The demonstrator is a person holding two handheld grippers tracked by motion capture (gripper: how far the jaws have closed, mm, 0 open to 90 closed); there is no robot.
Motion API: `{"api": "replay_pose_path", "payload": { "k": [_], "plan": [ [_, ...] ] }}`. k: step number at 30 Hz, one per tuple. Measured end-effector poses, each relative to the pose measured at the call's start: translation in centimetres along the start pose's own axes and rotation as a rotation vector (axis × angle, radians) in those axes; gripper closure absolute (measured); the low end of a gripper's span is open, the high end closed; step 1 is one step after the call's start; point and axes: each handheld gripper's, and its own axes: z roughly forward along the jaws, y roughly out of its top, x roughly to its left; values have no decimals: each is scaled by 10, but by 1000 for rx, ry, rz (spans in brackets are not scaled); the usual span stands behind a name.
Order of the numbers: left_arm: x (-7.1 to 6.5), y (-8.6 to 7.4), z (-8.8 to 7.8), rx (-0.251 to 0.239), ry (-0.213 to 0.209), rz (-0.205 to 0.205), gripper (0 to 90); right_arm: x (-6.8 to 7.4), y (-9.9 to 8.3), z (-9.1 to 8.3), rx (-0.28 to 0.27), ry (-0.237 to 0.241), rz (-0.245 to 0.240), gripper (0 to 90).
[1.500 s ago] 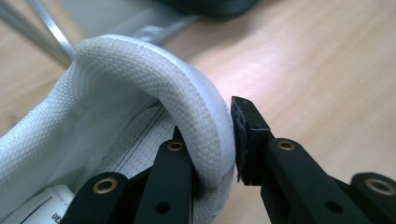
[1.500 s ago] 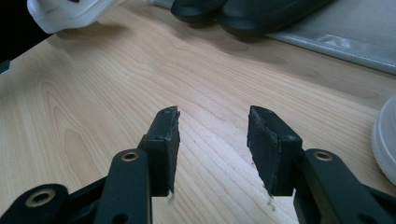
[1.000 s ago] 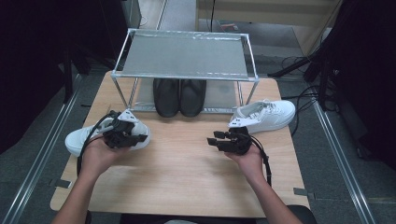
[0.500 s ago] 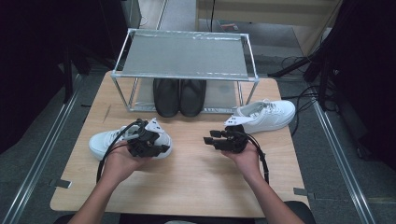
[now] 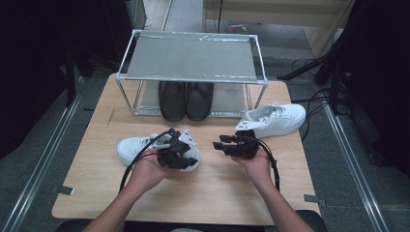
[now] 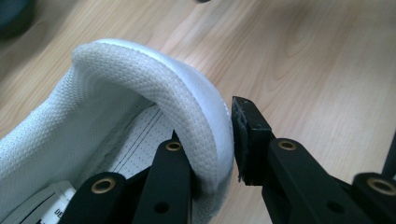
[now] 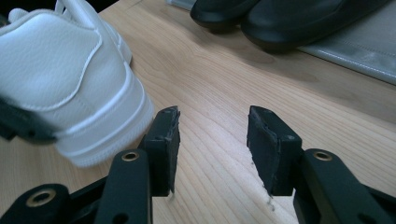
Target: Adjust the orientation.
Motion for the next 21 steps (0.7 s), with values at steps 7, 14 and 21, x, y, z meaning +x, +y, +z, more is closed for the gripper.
{"api": "replay_pose_path", "payload": {
  "k": [7,14,21],
  "plan": [
    [-15,10,17,13,-19,46,774,-1,-3,-4,0,-15,10,555],
    [-14,9,37,18,-68,38,779,-1,-7,-7,4,-25,15,555],
    [-13,8,51,31,-71,47,771,0,-9,-7,11,-25,14,555]
  ]
}}
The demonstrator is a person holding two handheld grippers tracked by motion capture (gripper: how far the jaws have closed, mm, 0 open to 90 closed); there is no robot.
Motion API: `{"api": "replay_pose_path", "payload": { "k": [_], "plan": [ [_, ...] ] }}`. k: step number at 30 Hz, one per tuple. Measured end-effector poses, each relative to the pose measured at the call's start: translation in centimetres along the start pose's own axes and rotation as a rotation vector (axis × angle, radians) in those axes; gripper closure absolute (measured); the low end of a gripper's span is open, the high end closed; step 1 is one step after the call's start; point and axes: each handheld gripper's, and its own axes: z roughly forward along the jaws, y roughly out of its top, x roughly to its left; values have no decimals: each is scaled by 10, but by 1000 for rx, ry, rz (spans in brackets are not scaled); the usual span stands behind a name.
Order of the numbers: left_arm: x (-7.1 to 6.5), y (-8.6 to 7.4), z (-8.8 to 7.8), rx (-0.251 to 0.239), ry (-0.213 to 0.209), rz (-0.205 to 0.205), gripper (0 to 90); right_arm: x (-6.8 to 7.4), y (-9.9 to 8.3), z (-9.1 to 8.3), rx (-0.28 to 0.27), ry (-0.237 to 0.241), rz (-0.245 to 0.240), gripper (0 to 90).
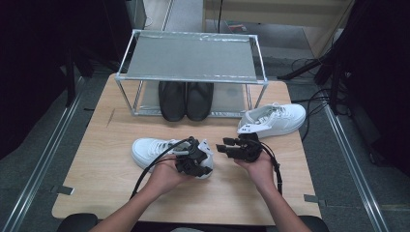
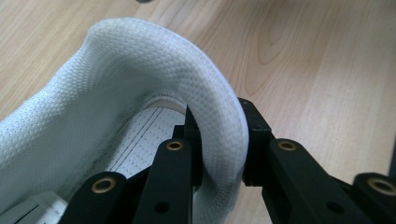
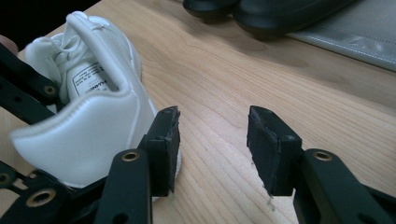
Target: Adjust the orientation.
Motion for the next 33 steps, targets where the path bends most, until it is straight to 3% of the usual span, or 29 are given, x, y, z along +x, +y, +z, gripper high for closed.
{"api": "replay_pose_path", "payload": {
  "k": [2,3,7,11,14,21,33],
  "plan": [
    [1,0,0,-6,-12,-1,764,0,0,0,1,0,0,555],
    [4,-1,-3,-31,-45,-28,722,1,-1,-1,0,-1,1,555],
    [7,-3,-5,-54,-66,-50,657,1,-1,0,5,1,-1,555],
    [6,-3,-15,-76,-46,-37,580,1,-1,0,7,0,-5,555],
    [9,-4,-25,-99,-44,-52,539,1,-1,0,6,-1,-5,555],
    [16,-10,-57,-161,-32,-70,499,2,-1,2,13,2,-10,556],
    [20,-24,-81,-203,6,-92,466,4,1,5,19,13,-20,555]
  ]
}}
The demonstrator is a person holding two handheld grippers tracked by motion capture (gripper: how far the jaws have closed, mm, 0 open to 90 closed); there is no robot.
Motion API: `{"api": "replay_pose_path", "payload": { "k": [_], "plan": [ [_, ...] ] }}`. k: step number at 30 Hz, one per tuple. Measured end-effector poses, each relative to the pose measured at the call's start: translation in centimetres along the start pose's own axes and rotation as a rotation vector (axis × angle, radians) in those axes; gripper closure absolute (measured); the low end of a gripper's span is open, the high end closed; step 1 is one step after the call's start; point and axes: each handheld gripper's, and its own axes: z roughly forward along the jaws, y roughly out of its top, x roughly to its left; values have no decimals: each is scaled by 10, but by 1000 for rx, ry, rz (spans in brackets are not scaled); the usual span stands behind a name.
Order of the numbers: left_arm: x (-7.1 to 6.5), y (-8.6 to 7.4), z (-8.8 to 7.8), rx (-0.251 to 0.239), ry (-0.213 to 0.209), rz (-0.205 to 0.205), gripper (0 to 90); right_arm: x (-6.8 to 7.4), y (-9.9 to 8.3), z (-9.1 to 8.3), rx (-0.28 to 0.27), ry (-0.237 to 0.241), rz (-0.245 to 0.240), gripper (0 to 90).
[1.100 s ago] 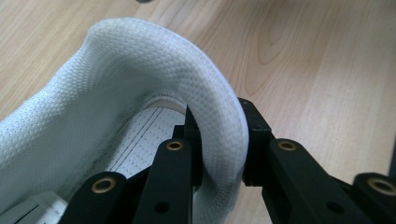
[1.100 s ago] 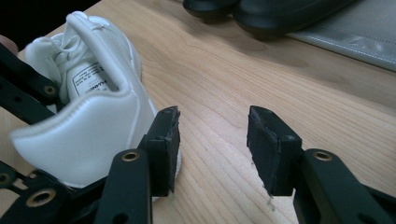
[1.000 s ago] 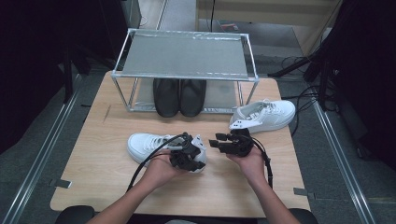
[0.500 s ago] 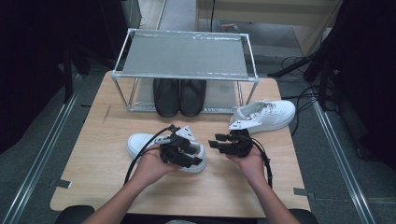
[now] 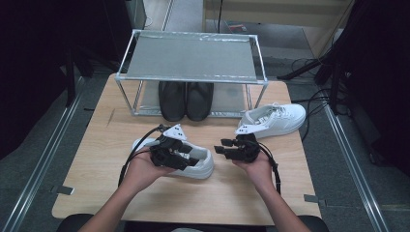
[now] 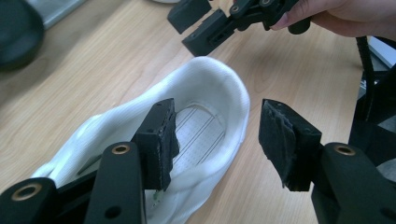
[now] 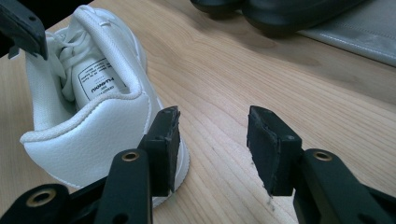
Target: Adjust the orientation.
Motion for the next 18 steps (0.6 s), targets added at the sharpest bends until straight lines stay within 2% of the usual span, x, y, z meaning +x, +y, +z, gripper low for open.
{"api": "replay_pose_path", "payload": {
  "k": [8,15,18],
  "plan": [
    [6,-16,-11,-19,29,-44,465,2,4,6,7,14,-12,555],
    [6,-24,-23,-54,48,-60,460,4,8,13,17,28,-24,555],
    [6,-28,-26,-52,53,-73,463,4,9,15,18,30,-29,555]
  ]
}}
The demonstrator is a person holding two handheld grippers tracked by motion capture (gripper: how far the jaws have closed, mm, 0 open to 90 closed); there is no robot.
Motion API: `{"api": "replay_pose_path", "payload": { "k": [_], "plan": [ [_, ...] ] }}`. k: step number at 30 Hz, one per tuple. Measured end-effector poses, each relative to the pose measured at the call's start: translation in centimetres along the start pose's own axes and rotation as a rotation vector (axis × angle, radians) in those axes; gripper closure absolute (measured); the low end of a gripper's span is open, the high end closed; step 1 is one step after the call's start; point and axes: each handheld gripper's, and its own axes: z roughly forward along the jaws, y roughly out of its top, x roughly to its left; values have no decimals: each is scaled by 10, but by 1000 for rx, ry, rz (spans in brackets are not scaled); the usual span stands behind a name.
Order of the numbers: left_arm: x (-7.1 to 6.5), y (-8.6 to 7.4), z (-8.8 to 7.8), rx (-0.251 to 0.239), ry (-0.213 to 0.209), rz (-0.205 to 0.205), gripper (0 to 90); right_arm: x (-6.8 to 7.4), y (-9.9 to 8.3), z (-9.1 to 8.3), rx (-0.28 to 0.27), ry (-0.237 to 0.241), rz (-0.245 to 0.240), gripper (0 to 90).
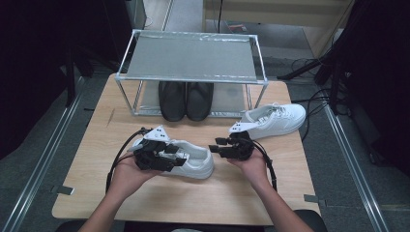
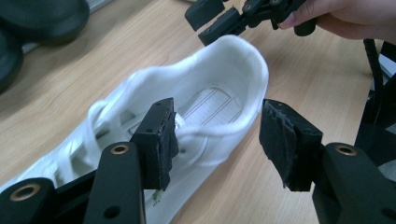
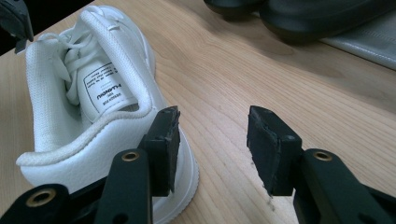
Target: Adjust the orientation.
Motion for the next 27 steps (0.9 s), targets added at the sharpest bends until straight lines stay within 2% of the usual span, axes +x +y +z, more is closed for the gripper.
{"api": "replay_pose_path", "payload": {
  "k": [7,14,16,22,23,25,26,27],
  "plan": [
    [5,-18,-8,-3,22,-39,486,1,3,5,8,11,-9,556],
    [9,-35,-10,-6,36,-59,548,1,6,8,11,13,-14,559],
    [10,-39,-10,-8,38,-58,596,0,6,8,14,15,-17,560],
    [16,-46,-10,-2,31,-53,836,1,7,10,18,17,-16,583],
    [17,-47,-8,8,19,-60,854,1,7,11,19,17,-17,590],
    [18,-48,-7,14,22,-65,875,1,7,11,19,18,-17,595],
    [20,-50,-3,35,30,-72,888,1,7,11,21,25,-11,624],
    [20,-50,-3,35,30,-72,897,1,7,11,24,29,-7,648]
  ]
}}
